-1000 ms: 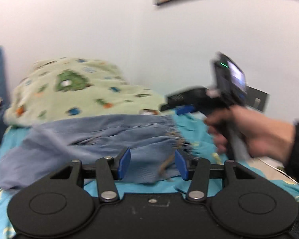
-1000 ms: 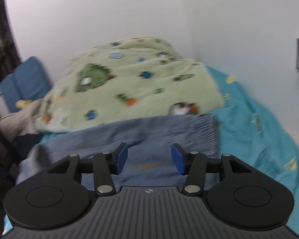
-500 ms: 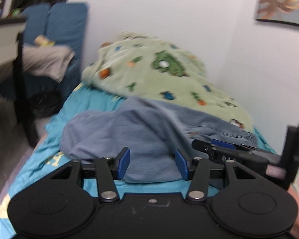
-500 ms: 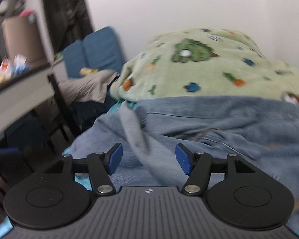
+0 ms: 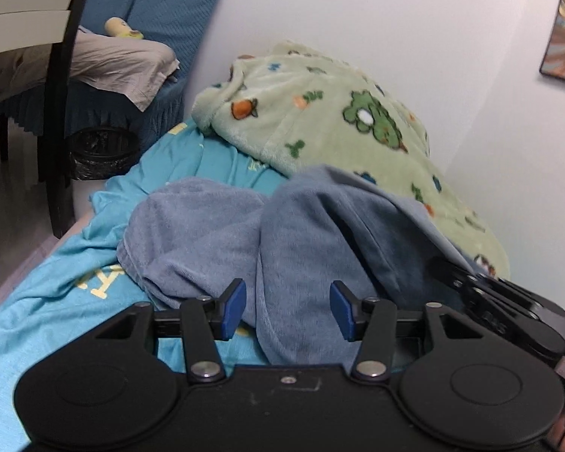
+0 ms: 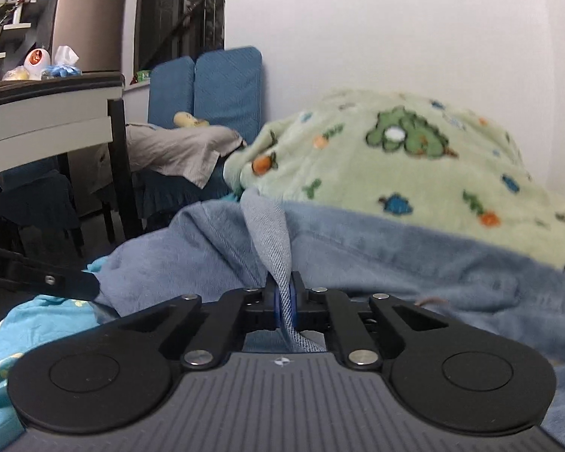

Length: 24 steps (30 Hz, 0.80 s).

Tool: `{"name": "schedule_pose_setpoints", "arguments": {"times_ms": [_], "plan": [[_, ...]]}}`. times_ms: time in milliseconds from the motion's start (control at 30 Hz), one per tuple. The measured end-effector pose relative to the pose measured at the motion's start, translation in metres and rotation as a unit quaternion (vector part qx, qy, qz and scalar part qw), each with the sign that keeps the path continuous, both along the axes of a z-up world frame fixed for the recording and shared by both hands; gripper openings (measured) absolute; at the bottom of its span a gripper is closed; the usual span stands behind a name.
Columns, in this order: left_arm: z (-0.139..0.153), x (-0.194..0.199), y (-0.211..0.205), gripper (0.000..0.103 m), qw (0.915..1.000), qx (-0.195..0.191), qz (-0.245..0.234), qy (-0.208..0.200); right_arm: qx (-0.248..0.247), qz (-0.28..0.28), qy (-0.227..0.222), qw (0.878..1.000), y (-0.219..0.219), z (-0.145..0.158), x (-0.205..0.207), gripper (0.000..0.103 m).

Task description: Fold clothes

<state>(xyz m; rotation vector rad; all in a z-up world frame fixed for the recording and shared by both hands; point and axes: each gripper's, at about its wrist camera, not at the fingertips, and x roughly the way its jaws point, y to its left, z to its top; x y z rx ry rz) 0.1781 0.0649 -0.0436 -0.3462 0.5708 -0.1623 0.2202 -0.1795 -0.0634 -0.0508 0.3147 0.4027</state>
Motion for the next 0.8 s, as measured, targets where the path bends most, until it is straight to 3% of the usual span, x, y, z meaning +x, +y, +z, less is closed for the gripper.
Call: {"name": "schedule_pose_setpoints", "arguments": {"times_ms": [167, 367, 567, 633, 700, 800], "plan": [[0.024, -0.025, 0.011, 0.046, 0.9992, 0.006, 0.014, -0.036, -0.052, 0.009, -0.029, 0.998, 0.007, 0.012, -0.024, 0.005], [0.039, -0.050, 0.015, 0.046, 0.9986, 0.010, 0.019, -0.049, -0.152, 0.051, -0.013, 0.987, 0.019, 0.010, -0.082, 0.005], [0.037, -0.060, 0.003, 0.045, 0.9985, 0.034, 0.006, -0.041, -0.201, 0.061, 0.084, 0.974, 0.030, -0.020, -0.118, 0.005], [0.034, -0.061, 0.000, 0.045, 0.9985, 0.040, -0.002, -0.038, -0.208, 0.061, 0.139, 0.966, 0.032, -0.039, -0.114, 0.005], [0.032, -0.062, -0.005, 0.045, 0.9979, 0.050, -0.010, -0.038, -0.203, 0.050, 0.190, 0.959, 0.031, -0.057, -0.105, 0.005], [0.029, -0.060, -0.010, 0.045, 0.9979, 0.053, -0.017, -0.033, -0.164, 0.029, 0.215, 0.962, 0.026, -0.058, -0.100, 0.006]]}}
